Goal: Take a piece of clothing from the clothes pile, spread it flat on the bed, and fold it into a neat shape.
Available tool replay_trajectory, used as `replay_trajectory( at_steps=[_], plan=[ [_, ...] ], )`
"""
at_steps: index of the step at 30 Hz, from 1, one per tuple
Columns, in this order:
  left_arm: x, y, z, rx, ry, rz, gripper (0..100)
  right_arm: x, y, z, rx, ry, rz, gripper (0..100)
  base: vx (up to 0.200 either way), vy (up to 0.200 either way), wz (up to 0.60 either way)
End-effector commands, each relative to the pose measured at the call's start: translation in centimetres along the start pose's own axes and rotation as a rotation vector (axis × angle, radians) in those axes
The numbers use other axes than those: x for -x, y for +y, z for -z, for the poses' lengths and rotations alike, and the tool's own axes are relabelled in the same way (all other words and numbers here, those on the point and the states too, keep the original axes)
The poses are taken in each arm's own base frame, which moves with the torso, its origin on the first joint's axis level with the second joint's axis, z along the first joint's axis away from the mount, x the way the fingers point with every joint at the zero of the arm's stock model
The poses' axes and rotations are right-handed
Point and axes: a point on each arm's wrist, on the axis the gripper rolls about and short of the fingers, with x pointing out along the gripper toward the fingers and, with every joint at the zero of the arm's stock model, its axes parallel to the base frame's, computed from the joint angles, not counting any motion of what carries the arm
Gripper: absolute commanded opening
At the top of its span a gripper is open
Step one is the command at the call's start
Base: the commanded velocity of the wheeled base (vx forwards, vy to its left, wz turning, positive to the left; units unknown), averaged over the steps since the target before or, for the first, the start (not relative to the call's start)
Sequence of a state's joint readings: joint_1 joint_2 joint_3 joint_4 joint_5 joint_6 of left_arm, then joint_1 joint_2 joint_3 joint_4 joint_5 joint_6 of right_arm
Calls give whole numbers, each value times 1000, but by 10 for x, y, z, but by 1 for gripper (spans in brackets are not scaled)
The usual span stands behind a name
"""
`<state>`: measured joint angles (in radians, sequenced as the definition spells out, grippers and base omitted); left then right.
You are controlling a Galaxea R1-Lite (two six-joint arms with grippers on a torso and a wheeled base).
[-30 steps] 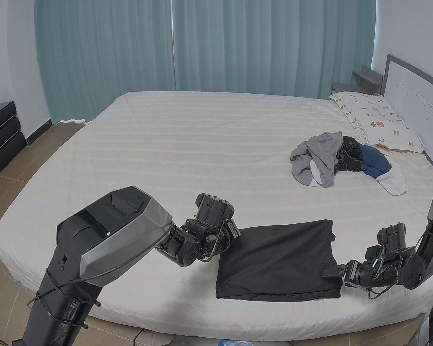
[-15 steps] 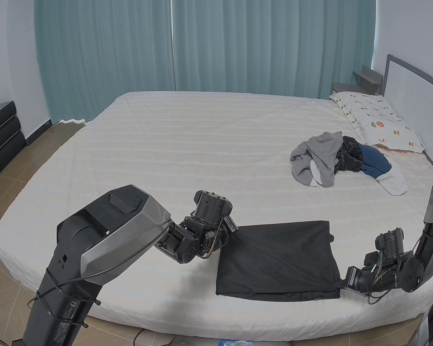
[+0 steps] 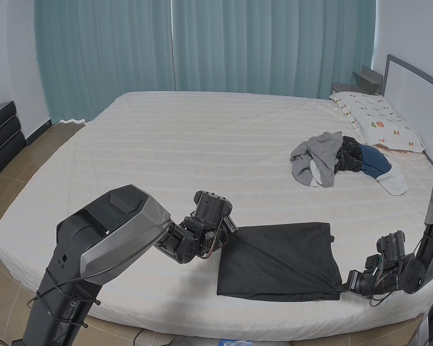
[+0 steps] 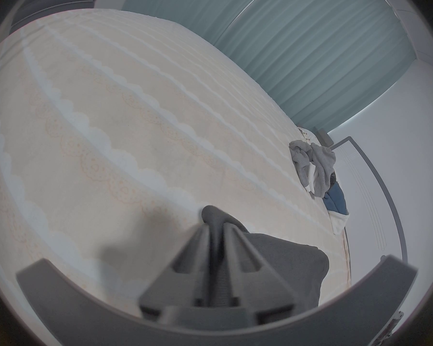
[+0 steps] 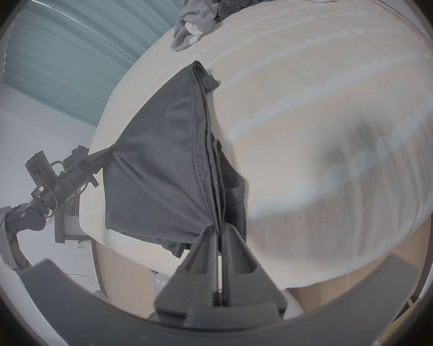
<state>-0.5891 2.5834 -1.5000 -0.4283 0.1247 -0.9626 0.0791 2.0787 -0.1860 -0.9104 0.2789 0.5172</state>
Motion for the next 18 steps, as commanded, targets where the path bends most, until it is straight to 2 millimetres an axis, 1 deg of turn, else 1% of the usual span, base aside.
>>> replay_trajectory(
  at_steps=[1, 7, 11, 15, 17, 18],
  plan=[
    [1, 0, 0, 1, 0, 0, 100, -1, 0, -1, -1, 0, -1, 100, 0, 0, 0],
    [2, 1, 1, 11, 4, -3, 100, 2, 3, -5, -1, -29, -20, 100, 0, 0, 0],
    [12, 4, 0, 30, 30, 2, 100, 6, 4, -16, -13, -97, -45, 100, 0, 0, 0],
    [24, 12, 7, 4, 53, 29, 100, 6, -2, -23, -42, -140, -49, 100, 0, 0, 0],
    [29, 18, 11, -32, 40, 46, 100, 5, -4, -26, -68, -156, -57, 100, 0, 0, 0],
    [29, 18, 11, -32, 40, 46, 100, 5, -4, -26, -68, -156, -57, 100, 0, 0, 0]
  ],
)
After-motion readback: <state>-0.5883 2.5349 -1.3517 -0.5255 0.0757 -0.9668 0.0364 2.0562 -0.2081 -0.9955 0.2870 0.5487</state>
